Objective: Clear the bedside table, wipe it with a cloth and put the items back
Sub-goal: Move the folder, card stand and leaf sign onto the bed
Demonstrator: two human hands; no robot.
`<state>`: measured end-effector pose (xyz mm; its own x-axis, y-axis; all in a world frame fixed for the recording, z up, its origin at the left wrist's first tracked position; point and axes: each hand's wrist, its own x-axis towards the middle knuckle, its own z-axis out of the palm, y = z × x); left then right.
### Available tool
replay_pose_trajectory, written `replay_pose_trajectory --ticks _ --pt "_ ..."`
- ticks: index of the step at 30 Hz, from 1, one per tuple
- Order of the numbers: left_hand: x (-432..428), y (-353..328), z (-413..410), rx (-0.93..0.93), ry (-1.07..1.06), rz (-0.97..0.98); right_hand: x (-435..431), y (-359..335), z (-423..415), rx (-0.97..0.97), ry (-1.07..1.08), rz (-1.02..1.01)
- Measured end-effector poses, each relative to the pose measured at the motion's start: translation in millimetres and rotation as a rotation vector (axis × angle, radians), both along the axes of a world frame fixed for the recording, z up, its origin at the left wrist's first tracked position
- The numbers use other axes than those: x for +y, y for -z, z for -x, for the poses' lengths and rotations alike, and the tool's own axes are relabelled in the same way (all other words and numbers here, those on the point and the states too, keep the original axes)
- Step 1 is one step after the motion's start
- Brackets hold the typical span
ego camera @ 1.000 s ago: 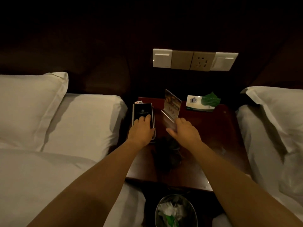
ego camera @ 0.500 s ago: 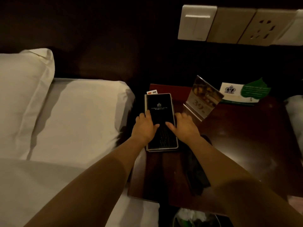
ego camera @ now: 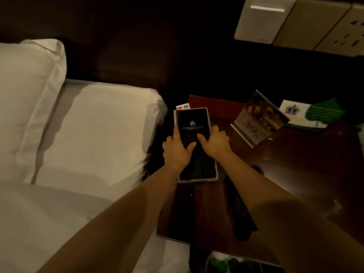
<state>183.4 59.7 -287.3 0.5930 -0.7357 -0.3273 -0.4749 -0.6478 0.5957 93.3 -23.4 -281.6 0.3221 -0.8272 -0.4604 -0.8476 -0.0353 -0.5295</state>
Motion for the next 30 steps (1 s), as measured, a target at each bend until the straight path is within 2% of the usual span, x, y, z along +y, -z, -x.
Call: replay_pose_trajectory --ticks 6,12,19,30 --pt "31 -5 -48 0.030 -0.101 0.132 23 -9 -57 -0.021 -0.083 -0.008" --pt "77 -5 -120 -0.041 -0.243 0.103 61 -12 -138 -0.076 -0.188 -0.023" --pt "145 5 -187 -0.033 -0.444 0.110 116 -1 -223 -0.143 -0.326 -0.078" --pt "188 27 -212 -0.026 -0.528 0.039 166 29 -254 -0.152 -0.419 -0.043"
